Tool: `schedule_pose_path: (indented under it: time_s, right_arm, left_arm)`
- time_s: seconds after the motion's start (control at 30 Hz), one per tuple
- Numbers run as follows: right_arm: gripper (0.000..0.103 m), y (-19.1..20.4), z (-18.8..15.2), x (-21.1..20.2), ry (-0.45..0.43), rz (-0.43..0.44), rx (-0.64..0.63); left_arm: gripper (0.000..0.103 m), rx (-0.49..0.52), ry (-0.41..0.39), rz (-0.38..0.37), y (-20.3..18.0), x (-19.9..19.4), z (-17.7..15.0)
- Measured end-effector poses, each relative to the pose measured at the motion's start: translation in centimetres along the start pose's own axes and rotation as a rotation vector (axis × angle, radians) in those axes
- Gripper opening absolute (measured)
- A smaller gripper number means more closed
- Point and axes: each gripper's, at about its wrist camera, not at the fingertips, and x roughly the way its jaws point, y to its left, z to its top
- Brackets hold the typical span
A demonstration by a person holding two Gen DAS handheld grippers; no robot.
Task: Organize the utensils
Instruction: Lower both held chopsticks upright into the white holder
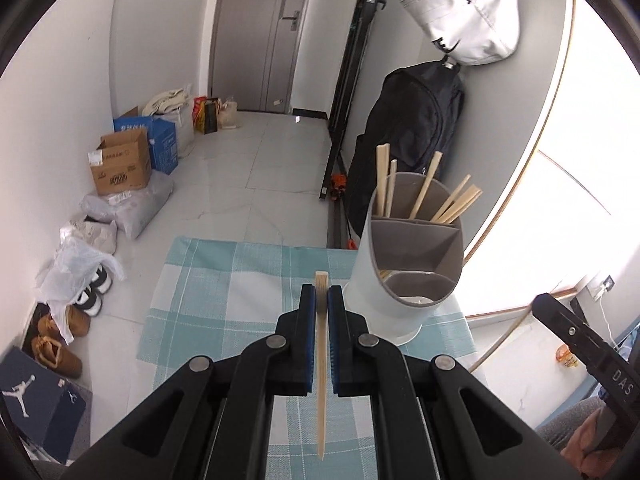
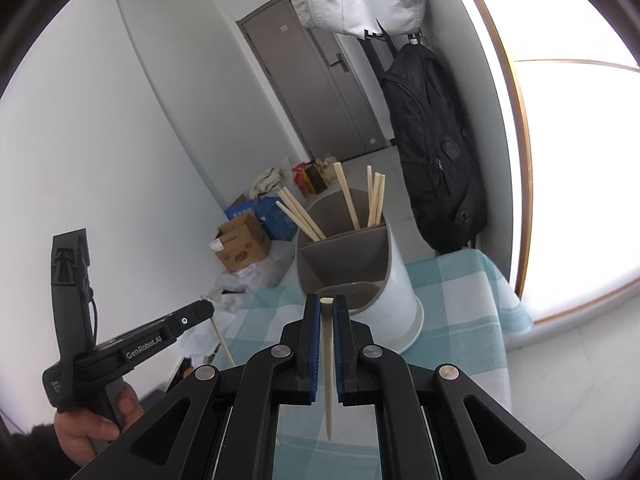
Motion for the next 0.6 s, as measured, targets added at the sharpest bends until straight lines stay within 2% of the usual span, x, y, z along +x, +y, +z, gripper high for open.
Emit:
schedule_pose_path:
  time_s: [0.3,0.4,0.6]
  right_arm:
    - [0.005,1.6,2.4,-1.1,-0.029,0.025,-0.029]
    - [0.005,2.1,4.3,-1.7,-0.046,0.039,-0.038]
    - [0.005,2.6,9.0,-2.6,-0.087,0.061,-0.048]
  left_arm:
    - [0.002,0.019,-0.049,-0.043,-1.7,-2.8,2.5]
    - [0.002,0.02,-0.084,-0.054,-2.3,-3.6,4.3]
    - [0.002,0.014,-0.129,-0.123,-3.7,-4.8,9.2]
